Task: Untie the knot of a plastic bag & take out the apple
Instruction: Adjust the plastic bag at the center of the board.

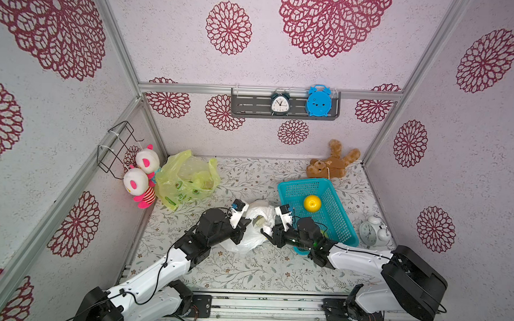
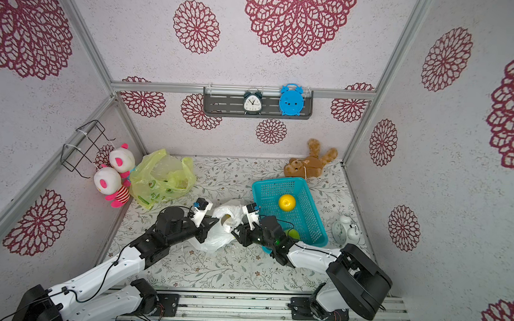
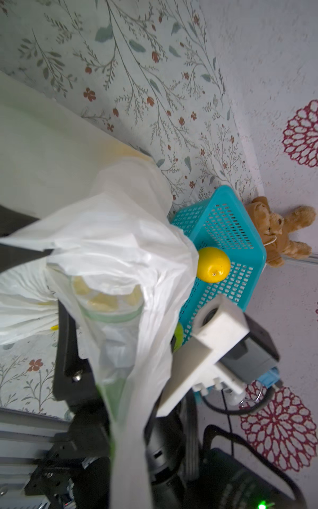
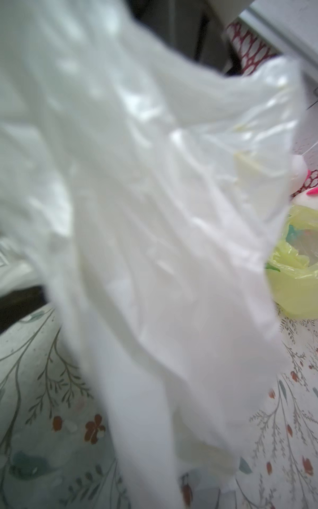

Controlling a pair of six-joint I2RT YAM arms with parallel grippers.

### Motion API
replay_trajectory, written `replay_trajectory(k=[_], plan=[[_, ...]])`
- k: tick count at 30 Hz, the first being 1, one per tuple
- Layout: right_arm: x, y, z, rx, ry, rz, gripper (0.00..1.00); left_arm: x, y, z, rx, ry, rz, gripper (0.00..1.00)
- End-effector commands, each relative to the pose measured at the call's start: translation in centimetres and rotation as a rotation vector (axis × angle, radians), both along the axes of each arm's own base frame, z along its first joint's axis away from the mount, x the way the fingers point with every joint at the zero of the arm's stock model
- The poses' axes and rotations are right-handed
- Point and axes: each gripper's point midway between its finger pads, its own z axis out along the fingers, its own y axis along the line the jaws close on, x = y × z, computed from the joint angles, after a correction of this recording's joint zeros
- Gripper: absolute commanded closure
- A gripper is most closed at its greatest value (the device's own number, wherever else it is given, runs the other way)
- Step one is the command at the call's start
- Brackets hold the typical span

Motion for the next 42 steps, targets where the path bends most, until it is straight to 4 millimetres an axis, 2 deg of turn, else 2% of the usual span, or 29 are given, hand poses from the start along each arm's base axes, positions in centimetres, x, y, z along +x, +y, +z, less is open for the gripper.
replay_trajectory(k=[1, 3, 5, 7, 9, 12, 14, 16, 18, 19, 21, 24, 28, 30, 33, 37, 39, 42], plan=[[0.1, -1.3, -1.7, -0.07, 0.032, -0.103, 0.7, 1.7, 2.7, 2.4, -0.047, -0.084, 0.152, 1.0], [-0.8, -1.6, -2.0, -0.105, 0.025, -0.093, 0.67, 2.0, 4.2, 2.7, -0.05, -0.097, 0.214, 1.0], [-2.5, -0.9, -0.4, -0.116, -0.052, -0.019, 0.57, 1.3, 3.6, 3.0, -0.059, -0.112, 0.16, 1.0], [-4.5, -0.6, 2.3, -0.115, -0.175, 0.056, 0.48, 1.5, 3.7, 2.7, -0.05, -0.092, 0.169, 1.0], [-5.9, -1.3, 5.0, -0.069, -0.277, 0.093, 0.46, 1.5, 3.7, 2.0, -0.031, -0.081, 0.169, 1.0], [-7.0, -2.0, 9.8, 0.034, -0.412, 0.115, 0.44, 1.3, 3.2, 1.6, -0.04, -0.081, 0.139, 1.0], [-7.3, -1.0, 13.0, 0.076, -0.482, 0.152, 0.44, 1.0, 2.9, 1.6, -0.051, -0.079, 0.118, 1.0], [-8.1, 1.3, 15.8, 0.115, -0.541, 0.252, 0.44, 0.9, 2.8, 1.6, -0.061, -0.075, 0.112, 1.0], [-7.9, 3.3, 17.5, 0.137, -0.577, 0.277, 0.44, 0.8, 2.7, 1.5, -0.065, -0.067, 0.106, 1.0], [-7.5, 4.6, 17.6, 0.128, -0.579, 0.297, 0.44, 0.8, 2.7, 1.5, -0.068, -0.066, 0.103, 1.0], [-6.2, 6.5, 17.1, 0.081, -0.568, 0.298, 0.46, 0.7, 2.6, 1.4, -0.071, -0.061, 0.1, 1.0], [-4.0, 8.6, 14.8, -0.014, -0.524, 0.266, 0.48, 0.8, 2.4, 1.4, -0.078, -0.057, 0.095, 1.0], [0.7, 7.5, 10.4, -0.199, -0.468, 0.062, 0.47, 0.9, 2.4, 1.6, -0.088, -0.056, 0.096, 1.0], [1.8, 6.2, 9.0, -0.198, -0.425, 0.014, 0.51, 1.0, 2.7, 1.8, -0.088, -0.065, 0.117, 1.0], [2.2, 4.1, 6.5, -0.182, -0.379, -0.025, 0.53, 1.1, 3.6, 2.2, -0.097, -0.087, 0.162, 1.0], [0.8, 2.4, 2.7, -0.214, -0.328, -0.006, 0.53, 0.9, 4.8, 2.7, -0.103, -0.101, 0.201, 1.0], [0.3, 1.7, 1.9, -0.205, -0.316, -0.013, 0.52, 0.9, 5.2, 3.0, -0.104, -0.106, 0.212, 1.0], [0.9, 0.4, 1.1, -0.252, -0.305, -0.064, 0.51, 0.9, 5.6, 3.4, -0.11, -0.118, 0.221, 1.0]])
